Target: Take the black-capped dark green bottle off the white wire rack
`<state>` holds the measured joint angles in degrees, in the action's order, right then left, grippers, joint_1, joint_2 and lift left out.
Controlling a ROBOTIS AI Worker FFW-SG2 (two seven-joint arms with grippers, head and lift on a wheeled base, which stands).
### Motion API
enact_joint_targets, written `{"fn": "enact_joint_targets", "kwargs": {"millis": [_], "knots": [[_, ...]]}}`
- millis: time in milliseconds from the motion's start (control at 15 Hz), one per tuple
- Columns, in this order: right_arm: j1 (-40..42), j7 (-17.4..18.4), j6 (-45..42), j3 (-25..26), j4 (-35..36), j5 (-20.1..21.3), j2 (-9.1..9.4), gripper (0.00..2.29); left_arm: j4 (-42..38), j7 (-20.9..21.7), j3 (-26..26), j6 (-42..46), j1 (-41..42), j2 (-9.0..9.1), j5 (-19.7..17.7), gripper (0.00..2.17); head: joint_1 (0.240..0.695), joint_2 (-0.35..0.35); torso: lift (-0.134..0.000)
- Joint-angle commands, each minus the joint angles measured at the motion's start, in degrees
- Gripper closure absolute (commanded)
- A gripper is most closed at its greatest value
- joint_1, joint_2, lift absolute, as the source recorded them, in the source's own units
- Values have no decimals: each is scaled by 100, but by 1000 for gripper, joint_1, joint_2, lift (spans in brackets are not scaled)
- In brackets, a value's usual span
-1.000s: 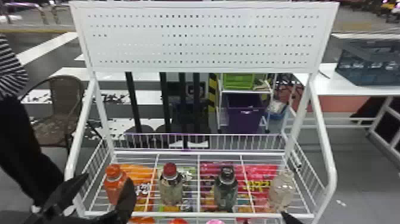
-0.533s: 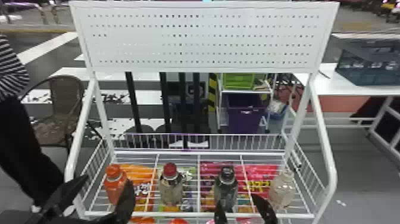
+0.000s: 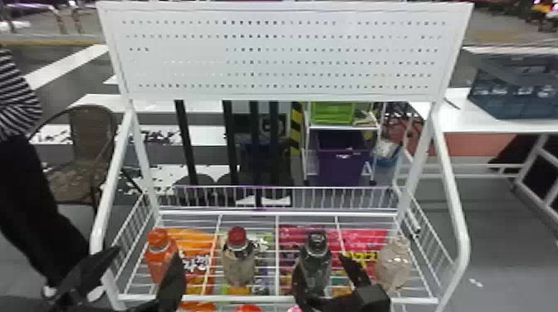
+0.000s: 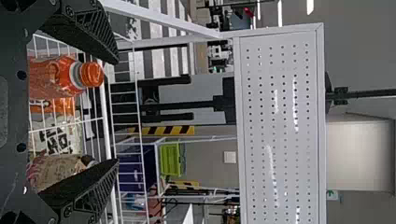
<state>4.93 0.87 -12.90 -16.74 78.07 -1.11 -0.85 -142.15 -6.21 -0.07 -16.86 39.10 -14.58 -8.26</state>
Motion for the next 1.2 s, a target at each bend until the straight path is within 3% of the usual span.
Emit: {"fn": "enact_joint_targets", "kwargs": {"millis": [0,200,533,667,800,1133], "knots": [[-256,-43,38,-75,-240,-47,49,97,-5,6,42,3,45,-1,0,144,499,0,0],[-458,-87,232,-207,-380,-47,90,140,-5,6,50,38,107,-1,0,144,499,0,0],[-229,141,566,-242,85,-12,58,998,-49,15,59,73,142,8,9,144,499,0,0],[-45,177,601,-242,411,-29,-12,1028,-76,15,50,73,151,8,9,144,499,0,0],[324,212,759,-233,1158,-91,-126,1028,-102,15,50,55,168,8,26,144,499,0,0],[1511,220,1445,197,3293,-108,-706,1025,-155,6,33,73,203,26,70,144,499,0,0]]}}
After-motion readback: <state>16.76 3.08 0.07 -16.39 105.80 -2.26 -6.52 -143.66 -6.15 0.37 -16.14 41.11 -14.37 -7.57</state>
